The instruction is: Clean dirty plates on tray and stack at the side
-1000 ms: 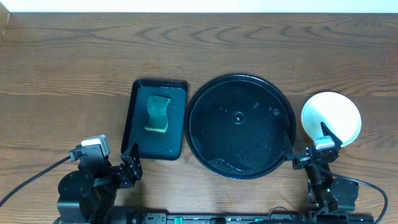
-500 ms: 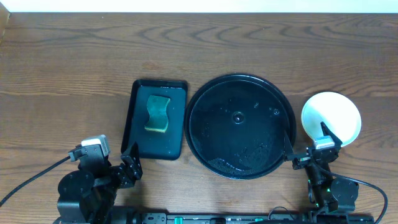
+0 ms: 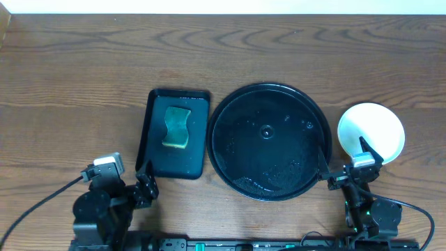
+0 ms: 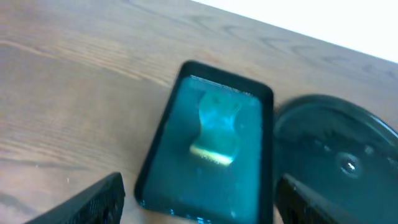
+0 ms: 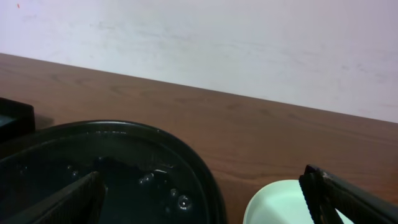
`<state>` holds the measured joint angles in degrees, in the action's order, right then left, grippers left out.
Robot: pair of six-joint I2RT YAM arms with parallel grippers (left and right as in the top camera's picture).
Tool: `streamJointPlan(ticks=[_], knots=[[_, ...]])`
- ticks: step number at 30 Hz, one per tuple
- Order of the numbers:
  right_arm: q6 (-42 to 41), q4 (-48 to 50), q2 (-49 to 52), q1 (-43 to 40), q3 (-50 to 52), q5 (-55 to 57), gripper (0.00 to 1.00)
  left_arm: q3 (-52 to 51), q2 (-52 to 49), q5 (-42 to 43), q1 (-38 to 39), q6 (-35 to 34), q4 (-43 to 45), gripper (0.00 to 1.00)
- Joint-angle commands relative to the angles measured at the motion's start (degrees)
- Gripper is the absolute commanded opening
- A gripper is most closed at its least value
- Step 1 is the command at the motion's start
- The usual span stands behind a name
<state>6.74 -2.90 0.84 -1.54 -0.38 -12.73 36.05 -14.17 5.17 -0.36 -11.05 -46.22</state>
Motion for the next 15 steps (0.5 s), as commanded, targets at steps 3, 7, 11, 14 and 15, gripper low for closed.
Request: streamJointPlan(ticks=[3, 7, 11, 14, 15], knots=[[0.6, -0.3, -0.1, 0.8, 0.0, 0.5, 0.99, -14.2, 10.1, 3.2, -2.6, 3.6, 12.0, 0.78], [0.6, -0.3, -0.1, 0.8, 0.0, 0.5, 0.99, -23.0, 14.0, 3.4, -2.6, 3.6, 26.3, 0.78], [0.6, -0.3, -0.1, 0.8, 0.0, 0.5, 0.99, -30.9, 14.1, 3.4, -2.6, 5.8, 43.3, 0.78], [0.6, -0.3, -0.1, 0.8, 0.0, 0.5, 0.99, -36.0, 14.1, 3.4, -2.6, 7.9, 52.0, 0.78], [0.6, -0.3, -0.1, 0.8, 0.0, 0.5, 0.99, -35.8, 14.1, 3.2, -2.6, 8.3, 50.2, 0.78]])
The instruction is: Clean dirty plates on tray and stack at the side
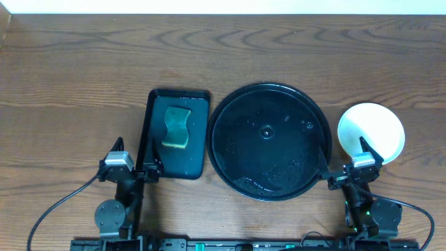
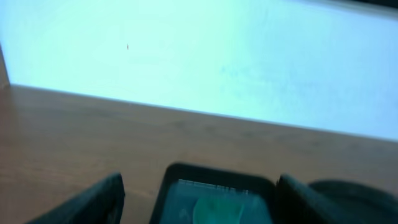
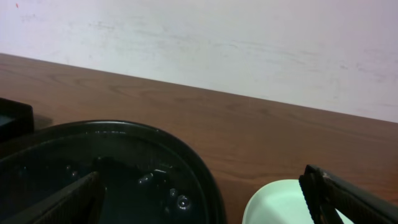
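A white plate [image 1: 371, 132] lies on the table to the right of the round black tray [image 1: 270, 141]. The tray holds only water drops and no plate. A yellow-green sponge [image 1: 177, 127] rests in a small black rectangular tray [image 1: 196, 150]. My left gripper [image 1: 134, 152] sits low at the small tray's near left corner, open and empty. In the left wrist view the small tray [image 2: 186, 180] and sponge [image 2: 219, 211] show between its fingers. My right gripper [image 1: 345, 157] stands open and empty between the round tray and the plate [image 3: 280, 205].
Brown wooden table [image 1: 70, 84] all round, with a pale wall [image 3: 199, 43] behind its far edge. Cables run from both arm bases along the near edge.
My left arm has dropped back and levelled. Its camera looked down on the small tray and sponge, and now looks across the table at the wall. The right arm, plate and trays have not moved.
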`<state>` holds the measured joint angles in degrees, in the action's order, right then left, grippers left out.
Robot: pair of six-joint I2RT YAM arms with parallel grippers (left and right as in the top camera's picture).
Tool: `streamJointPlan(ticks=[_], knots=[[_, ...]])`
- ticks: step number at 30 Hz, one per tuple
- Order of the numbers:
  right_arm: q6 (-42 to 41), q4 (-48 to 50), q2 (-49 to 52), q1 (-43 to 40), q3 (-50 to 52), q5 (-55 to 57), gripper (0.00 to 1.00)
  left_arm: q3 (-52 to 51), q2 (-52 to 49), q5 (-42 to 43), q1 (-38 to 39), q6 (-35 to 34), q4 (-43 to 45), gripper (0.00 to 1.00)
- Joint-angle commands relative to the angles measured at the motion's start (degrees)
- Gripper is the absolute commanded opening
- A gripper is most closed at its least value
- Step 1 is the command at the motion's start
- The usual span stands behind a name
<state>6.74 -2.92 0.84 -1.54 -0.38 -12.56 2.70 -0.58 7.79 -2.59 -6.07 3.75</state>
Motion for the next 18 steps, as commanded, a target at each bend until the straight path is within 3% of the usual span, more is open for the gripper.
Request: streamJointPlan(ticks=[1, 4, 18], knots=[[0.6, -0.3, -0.1, 0.8, 0.0, 0.3, 0.99, -2.5, 0.5, 0.6, -0.4, 3.3, -1.0, 0.79], [0.6, -0.3, -0.1, 0.8, 0.0, 0.3, 0.99, -2.5, 0.5, 0.6, -0.4, 3.3, -6.8, 0.78], [0.6, -0.3, -0.1, 0.8, 0.0, 0.3, 0.99, -2.4, -0.9, 0.5, -0.4, 3.3, -7.1, 0.79]])
